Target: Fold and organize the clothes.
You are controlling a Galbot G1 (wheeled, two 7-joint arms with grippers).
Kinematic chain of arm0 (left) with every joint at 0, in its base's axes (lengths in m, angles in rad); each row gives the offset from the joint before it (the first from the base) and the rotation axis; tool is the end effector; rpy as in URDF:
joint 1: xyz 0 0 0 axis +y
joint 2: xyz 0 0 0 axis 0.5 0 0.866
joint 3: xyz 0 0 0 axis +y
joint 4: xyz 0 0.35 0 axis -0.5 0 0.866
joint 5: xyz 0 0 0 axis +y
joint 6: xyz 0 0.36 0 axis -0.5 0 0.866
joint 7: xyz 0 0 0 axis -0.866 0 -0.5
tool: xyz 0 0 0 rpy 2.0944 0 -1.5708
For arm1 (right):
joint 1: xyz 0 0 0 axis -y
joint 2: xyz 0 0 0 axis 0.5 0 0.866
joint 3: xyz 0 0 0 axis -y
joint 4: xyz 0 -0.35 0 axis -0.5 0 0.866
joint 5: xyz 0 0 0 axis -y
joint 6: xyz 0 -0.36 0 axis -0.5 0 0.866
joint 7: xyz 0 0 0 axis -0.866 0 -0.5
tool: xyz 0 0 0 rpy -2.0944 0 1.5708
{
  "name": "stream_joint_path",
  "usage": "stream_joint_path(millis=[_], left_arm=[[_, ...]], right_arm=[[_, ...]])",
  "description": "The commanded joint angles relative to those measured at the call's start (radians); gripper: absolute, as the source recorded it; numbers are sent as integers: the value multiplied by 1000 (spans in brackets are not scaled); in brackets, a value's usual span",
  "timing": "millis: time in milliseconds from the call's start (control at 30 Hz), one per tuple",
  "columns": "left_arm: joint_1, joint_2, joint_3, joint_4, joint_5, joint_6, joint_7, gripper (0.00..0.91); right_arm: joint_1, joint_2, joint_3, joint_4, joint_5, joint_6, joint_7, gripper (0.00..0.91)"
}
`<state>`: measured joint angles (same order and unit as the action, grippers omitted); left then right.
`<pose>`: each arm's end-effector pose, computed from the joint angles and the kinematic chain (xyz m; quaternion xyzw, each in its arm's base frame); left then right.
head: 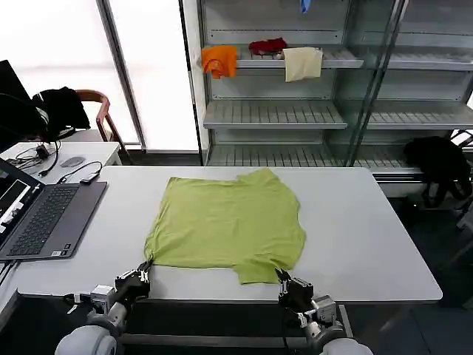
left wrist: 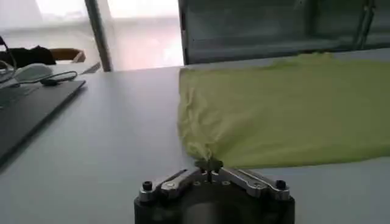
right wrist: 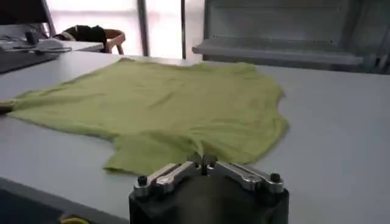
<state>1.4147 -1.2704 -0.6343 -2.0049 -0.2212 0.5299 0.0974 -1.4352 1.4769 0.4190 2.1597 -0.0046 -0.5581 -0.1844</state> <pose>0.2386 0.0932 -0.2837 -0.0465 -0.9725 -0.0397 0.2249 0.2180 0.0170 -0.2536 0.1501 -0.9715 0.0204 0.1821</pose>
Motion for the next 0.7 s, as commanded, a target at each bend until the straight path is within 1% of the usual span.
stream_joint_path(millis=[33, 167, 300, 367, 467, 700], left_arm=[[3, 7, -7, -40, -28, -5, 11, 10], [-29, 5, -16, -76, -41, 11, 31, 10], [-89, 1, -6, -70, -39, 30, 43, 10], [-138, -6, 10, -44, -33, 46, 45, 10], [-191, -11, 23, -13, -25, 47, 45, 10], [-301, -7, 36, 89, 8, 47, 38, 10]], right_arm=[[6, 0, 24, 2, 9, 2, -9, 0], [59, 8, 52, -11, 27, -1, -10, 0], [140, 22, 58, -40, 30, -18, -9, 0], [196, 30, 53, -67, 33, -20, -6, 0], [255, 36, 36, -110, 30, -20, -1, 0], [349, 64, 0, -225, 0, -20, 5, 0]])
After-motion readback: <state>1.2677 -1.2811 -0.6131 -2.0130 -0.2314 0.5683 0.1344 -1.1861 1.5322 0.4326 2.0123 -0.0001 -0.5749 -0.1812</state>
